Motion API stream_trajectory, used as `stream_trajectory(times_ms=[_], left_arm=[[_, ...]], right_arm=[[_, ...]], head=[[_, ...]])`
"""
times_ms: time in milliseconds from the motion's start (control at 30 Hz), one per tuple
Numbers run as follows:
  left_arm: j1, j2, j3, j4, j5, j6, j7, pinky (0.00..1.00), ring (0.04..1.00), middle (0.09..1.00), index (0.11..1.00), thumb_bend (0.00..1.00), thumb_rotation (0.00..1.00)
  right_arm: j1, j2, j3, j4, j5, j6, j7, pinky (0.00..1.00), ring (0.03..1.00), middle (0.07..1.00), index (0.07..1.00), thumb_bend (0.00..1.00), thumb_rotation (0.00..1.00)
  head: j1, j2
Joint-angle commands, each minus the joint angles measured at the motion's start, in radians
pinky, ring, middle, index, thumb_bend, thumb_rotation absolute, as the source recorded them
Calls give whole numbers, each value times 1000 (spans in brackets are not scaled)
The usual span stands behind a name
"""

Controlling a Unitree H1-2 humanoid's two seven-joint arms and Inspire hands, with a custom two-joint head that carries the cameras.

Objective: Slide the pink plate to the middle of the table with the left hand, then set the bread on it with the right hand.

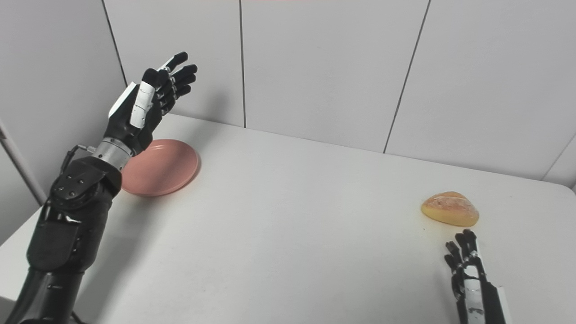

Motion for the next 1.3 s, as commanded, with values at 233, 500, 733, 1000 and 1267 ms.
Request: stream_trajectory(times_ms=[233, 500, 733, 1000, 1267], left_arm=[[-133, 84, 57, 294, -59, -165, -89, 945, 943, 919, 973, 1000, 970], [-158, 114, 86, 462, -22, -243, -54, 893, 892, 887, 961, 1000, 956], [-182, 129, 115, 635, -1, -325, 15, 951, 944, 943, 977, 1000, 930], [-158, 127, 128, 717, 25, -374, 88, 937, 933, 925, 968, 994, 929], [-131, 124, 114, 774, 58, -394, 128, 919, 936, 924, 958, 1000, 929]], right_arm=[[19, -7, -5, 8, 17, 9, 8, 969, 963, 985, 994, 704, 930], [21, -15, -7, -1, 33, 20, 12, 969, 963, 981, 990, 692, 931], [23, -19, -8, -3, 34, 22, 13, 977, 966, 982, 988, 685, 934], [21, -23, -12, -9, 41, 36, 9, 970, 964, 980, 989, 679, 933], [21, -36, -17, -16, 50, 49, 12, 967, 965, 987, 997, 692, 930]], head=[[22, 16], [32, 23], [38, 24], [51, 34], [59, 51]])
